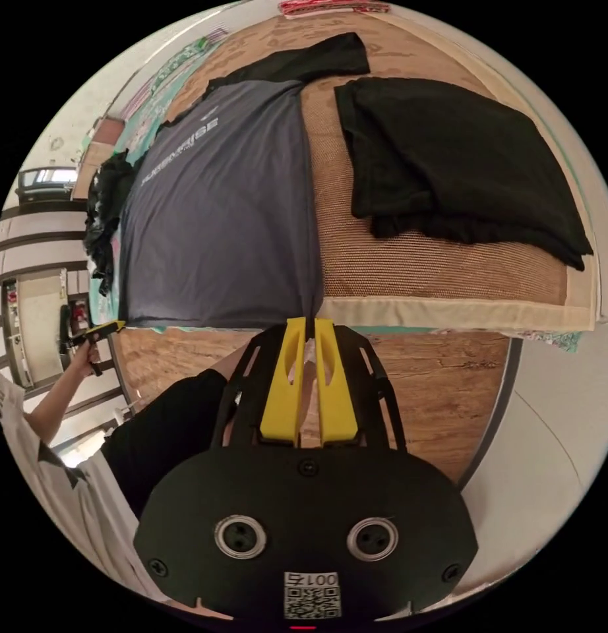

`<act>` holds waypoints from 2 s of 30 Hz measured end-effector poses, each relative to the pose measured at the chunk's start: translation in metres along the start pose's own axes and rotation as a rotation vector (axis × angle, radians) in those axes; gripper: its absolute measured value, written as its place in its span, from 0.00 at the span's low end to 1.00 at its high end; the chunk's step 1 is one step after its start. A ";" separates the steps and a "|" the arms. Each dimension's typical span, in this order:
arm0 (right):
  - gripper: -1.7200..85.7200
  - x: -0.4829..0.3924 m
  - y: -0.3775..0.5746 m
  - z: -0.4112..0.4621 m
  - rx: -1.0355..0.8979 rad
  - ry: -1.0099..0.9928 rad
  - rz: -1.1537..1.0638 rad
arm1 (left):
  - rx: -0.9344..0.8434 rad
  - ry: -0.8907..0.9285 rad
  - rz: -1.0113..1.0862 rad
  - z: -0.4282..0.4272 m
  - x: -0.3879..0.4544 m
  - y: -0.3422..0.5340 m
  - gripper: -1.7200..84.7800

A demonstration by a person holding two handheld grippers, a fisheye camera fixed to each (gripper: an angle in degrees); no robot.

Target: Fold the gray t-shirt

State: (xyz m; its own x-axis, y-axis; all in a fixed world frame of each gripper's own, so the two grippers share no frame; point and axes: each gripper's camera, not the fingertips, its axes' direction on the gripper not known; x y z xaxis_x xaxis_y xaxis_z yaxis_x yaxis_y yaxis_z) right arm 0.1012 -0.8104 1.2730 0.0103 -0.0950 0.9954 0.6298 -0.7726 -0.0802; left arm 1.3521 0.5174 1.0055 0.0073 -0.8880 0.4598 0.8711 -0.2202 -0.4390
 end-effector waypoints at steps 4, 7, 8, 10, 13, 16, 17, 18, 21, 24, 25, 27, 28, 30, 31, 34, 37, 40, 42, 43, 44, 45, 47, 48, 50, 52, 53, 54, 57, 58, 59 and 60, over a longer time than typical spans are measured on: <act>0.04 0.027 0.020 -0.044 0.004 -0.053 -0.005 | 0.009 0.097 -0.020 -0.009 -0.019 0.002 0.00; 0.04 0.046 0.031 -0.079 -0.008 -0.056 -0.014 | -0.020 0.169 -0.003 -0.014 -0.024 0.005 0.00; 0.04 0.053 0.036 -0.091 -0.021 -0.052 -0.019 | -0.036 0.188 0.005 -0.016 -0.024 0.008 0.00; 0.04 0.063 0.046 -0.108 -0.050 -0.050 -0.021 | -0.058 0.220 0.002 -0.017 -0.025 0.015 0.00; 0.04 0.078 0.067 -0.134 -0.112 -0.039 -0.016 | -0.096 0.294 -0.027 -0.019 -0.026 0.033 0.00; 0.04 0.093 0.090 -0.161 -0.164 -0.044 0.008 | -0.115 0.356 -0.056 -0.024 -0.025 0.051 0.00; 0.04 0.098 0.097 -0.171 -0.173 -0.056 0.023 | -0.122 0.385 -0.067 -0.026 -0.025 0.056 0.00; 0.04 0.101 0.100 -0.184 -0.159 -0.076 0.032 | -0.123 0.397 -0.076 -0.027 -0.025 0.057 0.00; 0.04 0.098 0.085 -0.222 -0.031 -0.201 -0.017 | -0.056 0.446 -0.103 -0.044 -0.030 0.045 0.00; 0.04 0.083 0.036 -0.255 0.119 -0.285 -0.129 | 0.074 0.480 -0.108 -0.069 -0.044 0.006 0.00; 0.04 0.079 0.022 -0.260 0.146 -0.299 -0.150 | 0.112 0.472 -0.103 -0.079 -0.051 -0.016 0.00; 0.04 0.067 -0.039 -0.274 0.243 -0.357 -0.194 | 0.162 0.461 -0.078 -0.094 -0.062 -0.053 0.00; 0.04 0.064 -0.055 -0.275 0.262 -0.371 -0.197 | 0.190 0.460 -0.080 -0.102 -0.070 -0.080 0.00; 0.05 0.049 -0.122 -0.273 0.312 -0.378 -0.212 | 0.226 0.466 -0.096 -0.113 -0.084 -0.122 0.00; 0.05 0.044 -0.140 -0.270 0.316 -0.367 -0.213 | 0.260 0.457 -0.103 -0.118 -0.092 -0.151 0.00; 0.05 0.021 -0.219 -0.247 0.312 -0.266 -0.202 | 0.284 0.457 -0.172 -0.120 -0.113 -0.217 0.01; 0.08 0.002 -0.270 -0.211 0.217 -0.104 -0.157 | 0.244 0.460 -0.284 -0.107 -0.129 -0.254 0.04; 0.11 -0.018 -0.271 -0.206 0.197 0.015 -0.175 | 0.314 0.476 -0.324 -0.111 -0.133 -0.244 0.07; 0.12 -0.026 -0.245 -0.215 0.213 0.017 -0.180 | 0.323 0.397 -0.312 -0.118 -0.127 -0.223 0.08; 0.13 -0.028 -0.237 -0.218 0.212 0.033 -0.179 | 0.313 0.324 -0.304 -0.122 -0.121 -0.205 0.09; 0.14 -0.032 -0.218 -0.223 0.197 0.086 -0.176 | 0.290 0.257 -0.301 -0.125 -0.114 -0.185 0.09; 0.15 -0.038 -0.198 -0.226 0.164 0.153 -0.176 | 0.277 0.231 -0.302 -0.126 -0.111 -0.175 0.09; 0.17 -0.046 -0.172 -0.227 0.101 0.229 -0.156 | 0.201 0.235 -0.305 -0.120 -0.097 -0.141 0.09; 0.17 -0.051 -0.157 -0.225 0.055 0.207 -0.148 | 0.175 0.260 -0.304 -0.117 -0.093 -0.135 0.09; 0.18 -0.059 -0.144 -0.220 0.003 0.140 -0.125 | 0.105 0.333 -0.297 -0.104 -0.080 -0.121 0.09; 0.19 -0.069 -0.142 -0.214 -0.030 0.118 -0.114 | 0.096 0.334 -0.296 -0.102 -0.072 -0.122 0.10; 0.19 -0.076 -0.144 -0.211 -0.038 0.114 -0.101 | 0.094 0.302 -0.302 -0.104 -0.067 -0.125 0.11; 0.19 -0.083 -0.149 -0.207 -0.056 0.117 -0.095 | 0.088 0.272 -0.310 -0.106 -0.065 -0.127 0.11; 0.11 -0.106 -0.157 -0.207 -0.056 0.269 -0.131 | 0.048 0.186 -0.292 -0.120 -0.055 -0.133 0.08; 0.08 -0.112 -0.156 -0.210 -0.047 0.291 -0.156 | 0.053 0.173 -0.277 -0.128 -0.049 -0.132 0.06; 0.07 -0.121 -0.156 -0.216 -0.034 0.287 -0.189 | 0.074 0.173 -0.258 -0.137 -0.043 -0.130 0.04; 0.06 -0.128 -0.154 -0.223 -0.030 0.277 -0.194 | 0.087 0.182 -0.244 -0.142 -0.040 -0.129 0.03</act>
State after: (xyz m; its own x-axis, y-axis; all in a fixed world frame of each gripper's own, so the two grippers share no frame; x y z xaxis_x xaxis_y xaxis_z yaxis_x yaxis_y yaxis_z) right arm -0.1702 -0.8193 1.1468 -0.3219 -0.1081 0.9406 0.5764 -0.8105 0.1041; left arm 1.1695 0.5244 0.9346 -0.2881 -0.8725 0.3947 0.8749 -0.4074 -0.2618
